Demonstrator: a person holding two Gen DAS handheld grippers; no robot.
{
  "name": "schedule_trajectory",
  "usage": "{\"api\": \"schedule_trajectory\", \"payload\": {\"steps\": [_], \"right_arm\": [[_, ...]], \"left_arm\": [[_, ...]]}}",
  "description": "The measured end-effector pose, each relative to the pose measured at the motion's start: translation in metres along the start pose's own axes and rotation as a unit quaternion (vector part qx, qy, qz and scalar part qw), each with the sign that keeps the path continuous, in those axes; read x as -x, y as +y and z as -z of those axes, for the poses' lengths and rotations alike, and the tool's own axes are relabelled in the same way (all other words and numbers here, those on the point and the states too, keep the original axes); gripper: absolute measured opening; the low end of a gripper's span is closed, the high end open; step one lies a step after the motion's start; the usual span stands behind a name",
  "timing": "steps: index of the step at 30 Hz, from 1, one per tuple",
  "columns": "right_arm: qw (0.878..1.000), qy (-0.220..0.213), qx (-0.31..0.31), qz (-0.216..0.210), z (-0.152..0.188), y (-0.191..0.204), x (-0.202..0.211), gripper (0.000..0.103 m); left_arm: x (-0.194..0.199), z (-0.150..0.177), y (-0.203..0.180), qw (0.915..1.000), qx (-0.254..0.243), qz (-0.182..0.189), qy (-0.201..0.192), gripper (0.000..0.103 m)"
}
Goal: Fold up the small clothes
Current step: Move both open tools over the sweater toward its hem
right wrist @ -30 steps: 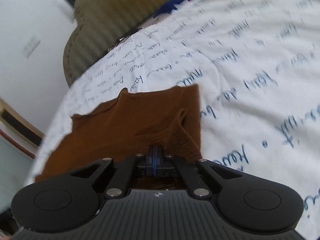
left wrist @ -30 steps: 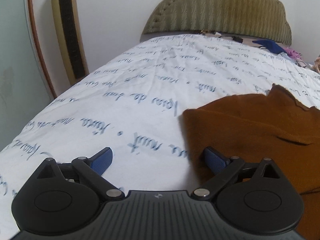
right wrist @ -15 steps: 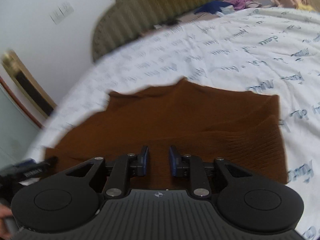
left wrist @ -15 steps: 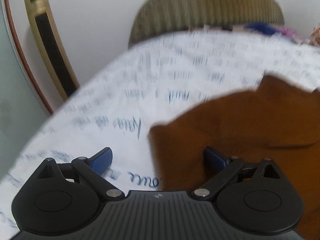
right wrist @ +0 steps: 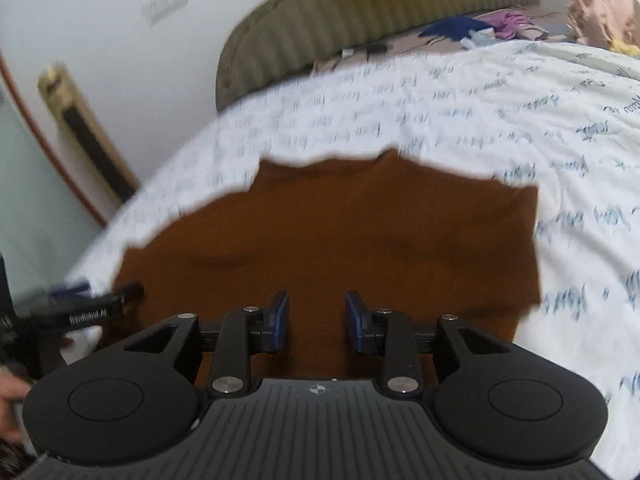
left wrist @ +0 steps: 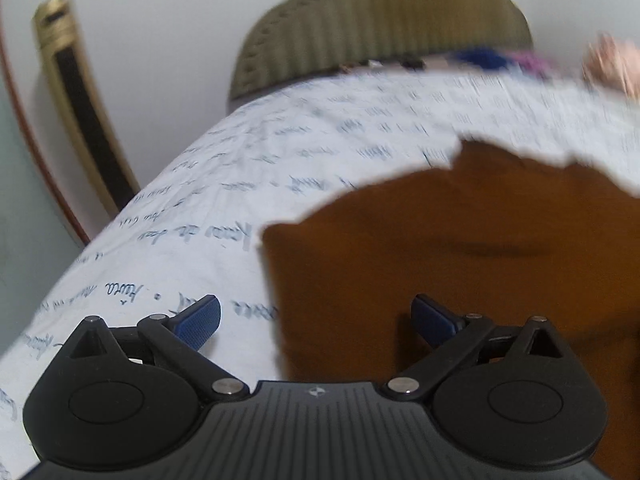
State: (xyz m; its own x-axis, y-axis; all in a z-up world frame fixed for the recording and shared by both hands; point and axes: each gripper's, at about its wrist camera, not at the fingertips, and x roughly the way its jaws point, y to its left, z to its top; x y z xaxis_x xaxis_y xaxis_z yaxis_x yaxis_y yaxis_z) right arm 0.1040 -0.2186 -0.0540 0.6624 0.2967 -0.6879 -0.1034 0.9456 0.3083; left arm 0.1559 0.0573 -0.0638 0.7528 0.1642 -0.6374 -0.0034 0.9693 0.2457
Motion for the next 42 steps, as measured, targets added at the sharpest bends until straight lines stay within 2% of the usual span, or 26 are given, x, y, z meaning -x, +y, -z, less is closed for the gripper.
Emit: {"api": "schedule_trajectory", "payload": {"steps": [2,3,5,8,12,14,18,22,24,27,28,30,32,33,34,35,37,39,42], "right_arm": [[0.999,0.028,-0.009,0.015,0.013,-0.004,-0.016,0.033],[1.0,0.009,-0.003,0.01,0.016,-0.006,-0.017,0.033],[1.0,0.014,-0.014,0.01,0.012,-0.005,-0.011,0.035],[1.0,-0.011,-0.005,0.0,0.01,-0.002,0.02,0.038],[0.999,-0.033,0.011,-0.01,0.02,-0.007,0.076,0.04],[0.999,-0.045,0.018,0.0,0.033,-0.012,0.108,0.048],[0.999,-0.044,0.029,0.016,0.053,-0.023,0.144,0.05],[0.999,-0.029,0.026,0.014,0.064,-0.021,0.132,0.05],[0.999,-0.017,0.022,0.016,0.07,-0.022,0.118,0.05],[0.998,0.019,-0.003,0.062,0.084,-0.034,0.094,0.049],[0.996,0.026,-0.012,0.08,0.09,-0.042,0.091,0.046],[0.996,0.004,-0.012,0.083,0.098,-0.054,0.099,0.038],[0.996,-0.004,-0.035,0.084,0.102,-0.065,0.109,0.029],[0.996,-0.005,-0.043,0.081,0.102,-0.069,0.113,0.028],[0.996,-0.004,-0.052,0.076,0.101,-0.071,0.115,0.029],[0.996,-0.005,-0.057,0.07,0.1,-0.068,0.117,0.035],[0.997,-0.027,-0.039,0.067,0.093,-0.052,0.123,0.041],[0.998,-0.037,-0.014,0.055,0.083,-0.035,0.117,0.042],[0.999,-0.03,0.014,0.038,0.062,-0.014,0.088,0.043]], "left_arm": [[-0.011,0.01,-0.01,0.9998,-0.015,-0.009,0.003,0.103],[-0.012,0.014,-0.007,1.0,0.0,-0.006,-0.005,0.103],[-0.011,0.013,0.006,0.9991,0.038,0.014,0.011,0.103],[0.007,0.014,0.028,0.9966,0.073,0.036,0.013,0.102],[0.054,0.033,0.045,0.9989,0.034,0.018,-0.026,0.102],[0.078,0.051,0.054,0.9988,0.014,0.026,-0.04,0.102],[0.102,0.074,0.056,0.9988,-0.008,0.031,-0.039,0.102],[0.097,0.089,0.039,0.9991,-0.035,0.017,-0.013,0.102],[0.09,0.101,0.034,0.999,-0.035,0.026,0.002,0.102],[0.087,0.117,0.041,0.9995,0.009,0.031,0.002,0.103],[0.086,0.12,0.047,0.9987,0.032,0.04,0.008,0.103],[0.084,0.124,0.061,0.9955,0.074,0.056,0.021,0.103],[0.085,0.123,0.065,0.9951,0.077,0.055,0.027,0.103],[0.086,0.12,0.065,0.9956,0.073,0.051,0.03,0.103],[0.089,0.116,0.064,0.9962,0.067,0.045,0.031,0.103],[0.092,0.11,0.063,0.9971,0.058,0.042,0.026,0.103],[0.094,0.098,0.058,0.999,0.034,0.028,0.011,0.103],[0.089,0.081,0.051,0.9996,0.019,0.02,-0.001,0.103],[0.071,0.053,0.039,0.9993,0.027,0.023,-0.011,0.103]]}}
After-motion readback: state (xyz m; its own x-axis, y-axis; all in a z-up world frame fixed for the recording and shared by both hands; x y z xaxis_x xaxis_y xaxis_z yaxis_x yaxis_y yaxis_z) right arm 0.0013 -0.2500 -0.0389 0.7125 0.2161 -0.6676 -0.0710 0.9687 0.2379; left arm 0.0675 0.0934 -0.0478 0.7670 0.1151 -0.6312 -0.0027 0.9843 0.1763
